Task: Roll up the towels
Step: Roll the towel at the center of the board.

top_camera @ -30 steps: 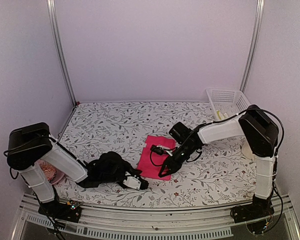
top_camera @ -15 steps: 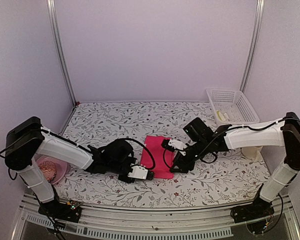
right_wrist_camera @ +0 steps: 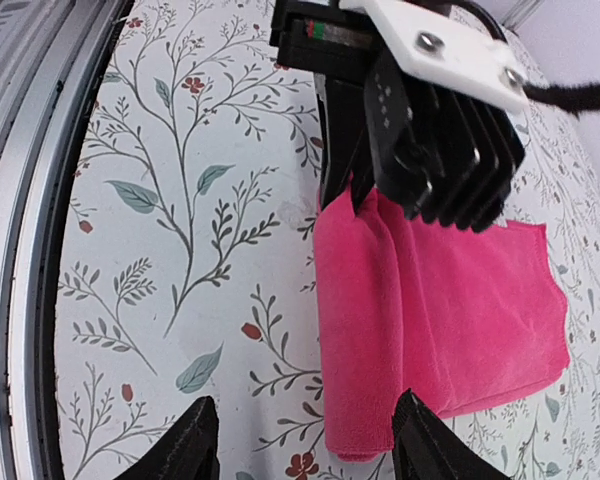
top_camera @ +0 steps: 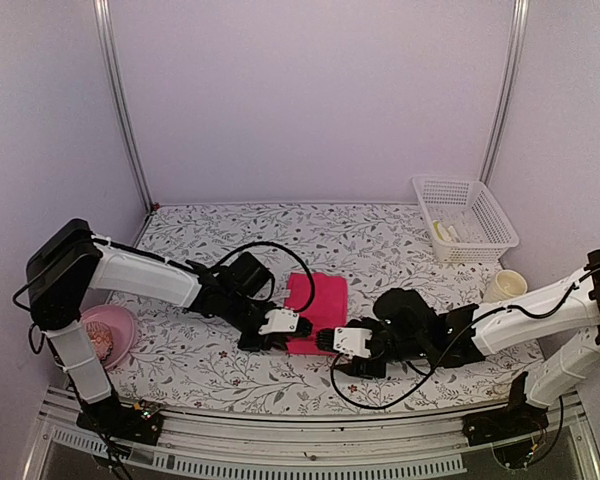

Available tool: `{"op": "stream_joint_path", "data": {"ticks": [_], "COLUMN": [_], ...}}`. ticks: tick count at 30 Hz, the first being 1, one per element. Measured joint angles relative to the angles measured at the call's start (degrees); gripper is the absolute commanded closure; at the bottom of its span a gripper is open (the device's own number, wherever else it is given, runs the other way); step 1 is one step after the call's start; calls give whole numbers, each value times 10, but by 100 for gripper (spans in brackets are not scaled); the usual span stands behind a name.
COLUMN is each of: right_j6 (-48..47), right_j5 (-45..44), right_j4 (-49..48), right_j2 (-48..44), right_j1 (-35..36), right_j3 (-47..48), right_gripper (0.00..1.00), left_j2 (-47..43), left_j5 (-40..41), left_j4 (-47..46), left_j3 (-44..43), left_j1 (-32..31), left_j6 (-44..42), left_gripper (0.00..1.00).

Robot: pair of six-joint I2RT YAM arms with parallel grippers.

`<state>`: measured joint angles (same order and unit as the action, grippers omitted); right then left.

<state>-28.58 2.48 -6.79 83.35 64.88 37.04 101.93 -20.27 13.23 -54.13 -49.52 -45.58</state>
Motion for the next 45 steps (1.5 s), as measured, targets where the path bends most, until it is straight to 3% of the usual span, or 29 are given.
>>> {"op": "stream_joint_path", "data": {"ticks": [13,27,30,36,37,39,41,45], "right_j6": [-77,-83,-80,-66,-63,-56,-49,-30], "right_j5": [-114,-171,-188,-205,-205,-199,-192,-172], "right_j4": [-78,-98,-101,-92,-85,-70,-54,-14], "right_j2": [143,188,198,218,220,222,223,227], "right_j1": [34,35,35,32,30,29,28,26], "right_j3": [43,62,70,90,96,107,117,141], "right_gripper": [40,48,52,78,84,89,90,91], "left_j2": [45,54,54,54,54,54,54,39], "left_j5": [-90,-106,-107,-108,-108,-107,-107,-100], "left_j4": [87,111,115,121,122,123,125,128], "left_j3": [-61,-75,-76,-78,-78,-79,-79,-75], "left_j1": [38,45,45,45,45,46,49,62], "left_j6": [12,11,10,8,8,8,9,16], "left_gripper": [100,100,100,100,98,85,76,45]}}
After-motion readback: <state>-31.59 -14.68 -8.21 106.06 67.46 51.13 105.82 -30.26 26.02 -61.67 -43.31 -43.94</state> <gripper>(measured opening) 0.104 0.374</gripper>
